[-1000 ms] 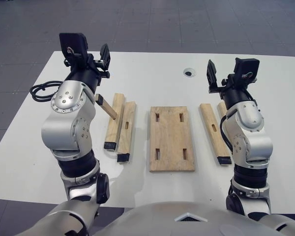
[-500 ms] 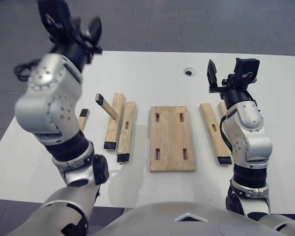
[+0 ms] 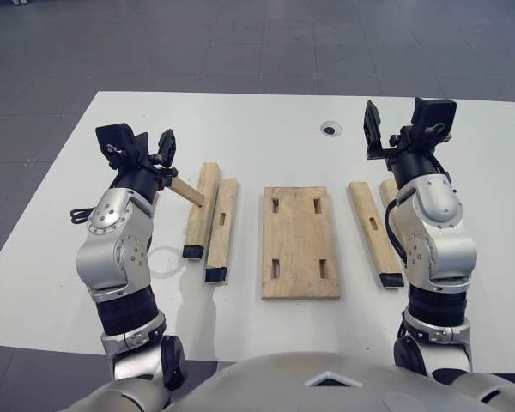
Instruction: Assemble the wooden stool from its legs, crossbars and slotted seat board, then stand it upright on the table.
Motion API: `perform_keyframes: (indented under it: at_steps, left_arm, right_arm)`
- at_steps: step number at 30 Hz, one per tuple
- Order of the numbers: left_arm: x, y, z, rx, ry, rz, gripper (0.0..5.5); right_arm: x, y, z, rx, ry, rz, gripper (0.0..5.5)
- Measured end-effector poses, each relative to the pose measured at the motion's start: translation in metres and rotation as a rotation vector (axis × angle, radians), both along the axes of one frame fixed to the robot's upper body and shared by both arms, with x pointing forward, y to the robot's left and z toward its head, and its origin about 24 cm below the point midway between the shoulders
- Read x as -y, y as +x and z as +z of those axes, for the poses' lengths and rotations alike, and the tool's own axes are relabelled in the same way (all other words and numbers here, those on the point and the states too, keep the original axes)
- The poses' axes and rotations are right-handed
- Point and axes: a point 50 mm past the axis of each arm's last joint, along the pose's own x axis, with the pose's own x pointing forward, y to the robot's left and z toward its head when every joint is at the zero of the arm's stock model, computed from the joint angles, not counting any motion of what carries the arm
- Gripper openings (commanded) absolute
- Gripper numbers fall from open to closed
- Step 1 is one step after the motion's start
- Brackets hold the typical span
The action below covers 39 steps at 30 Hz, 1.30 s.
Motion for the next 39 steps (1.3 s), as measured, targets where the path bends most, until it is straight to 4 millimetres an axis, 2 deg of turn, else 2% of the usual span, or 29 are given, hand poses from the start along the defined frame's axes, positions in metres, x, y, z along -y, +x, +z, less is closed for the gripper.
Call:
perform_keyframes:
  at_steps: [2,3,4,6,7,9,10,12,15,17,18,20,22,27,30,33,36,39]
  left_arm:
    - [0.006,0.006,0.012,0.017,-0.018,-0.014,2.55]
    - [0.011,0.012,0.032,0.071,-0.023,-0.029,2.55]
    - [0.017,0.016,0.057,0.152,-0.023,-0.05,2.55]
    - [0.03,0.018,0.122,0.354,-0.021,-0.111,2.68]
    - [0.033,0.015,0.144,0.421,-0.022,-0.13,2.8]
    - [0.037,0.001,0.174,0.499,0.007,-0.183,3.21]
    - [0.036,-0.006,0.173,0.498,0.034,-0.185,3.38]
    - [0.032,-0.021,0.152,0.438,0.133,-0.149,3.71]
    - [0.03,-0.054,0.095,0.257,0.239,-0.123,4.23]
    - [0.03,-0.084,0.052,0.09,0.253,-0.142,4.52]
    - [0.03,-0.092,0.041,0.042,0.251,-0.149,4.69]
    - [0.026,-0.123,0.006,-0.125,0.248,-0.137,5.04]
    - [0.015,-0.146,-0.026,-0.29,0.26,-0.118,5.08]
    - [-0.003,-0.178,-0.065,-0.463,0.299,-0.187,5.08]
    - [-0.006,-0.188,-0.08,-0.516,0.329,-0.268,5.08]
    - [-0.006,-0.185,-0.085,-0.478,0.357,-0.319,5.08]
    - [0.004,-0.167,-0.094,-0.422,0.36,-0.383,5.08]
    - [0.012,-0.133,-0.103,-0.358,0.318,-0.362,5.08]
  right_arm:
    - [-0.001,-0.001,0.0,0.001,0.003,0.0,4.27]
    - [-0.001,-0.001,-0.001,-0.002,0.004,0.0,4.27]
    - [-0.002,-0.001,-0.002,-0.007,0.004,0.004,4.27]
    - [-0.003,-0.004,-0.004,-0.012,0.009,0.004,4.27]
    - [-0.003,-0.004,-0.005,-0.016,0.011,0.003,4.27]
    - [-0.004,-0.006,-0.006,-0.018,0.019,0.004,4.27]
    - [-0.004,-0.007,-0.006,-0.016,0.019,0.002,4.27]
    - [-0.002,-0.009,-0.005,-0.012,0.02,-0.004,4.27]
    - [0.001,-0.013,-0.011,-0.033,0.018,-0.024,4.27]
    - [0.003,-0.016,-0.014,-0.041,0.009,-0.038,4.27]
    - [0.003,-0.016,-0.015,-0.043,0.007,-0.041,4.27]
    - [0.003,-0.017,-0.015,-0.042,0.007,-0.04,4.27]
    - [0.004,-0.018,-0.014,-0.042,0.005,-0.038,4.27]
    - [0.004,-0.019,-0.017,-0.057,0.002,-0.031,4.27]
    - [0.003,-0.02,-0.015,-0.053,0.001,-0.027,4.27]
    - [0.003,-0.02,-0.015,-0.054,0.0,-0.022,4.27]
    - [0.004,-0.02,-0.015,-0.055,-0.001,-0.022,4.27]
    - [0.002,-0.018,-0.013,-0.05,-0.005,-0.012,4.27]
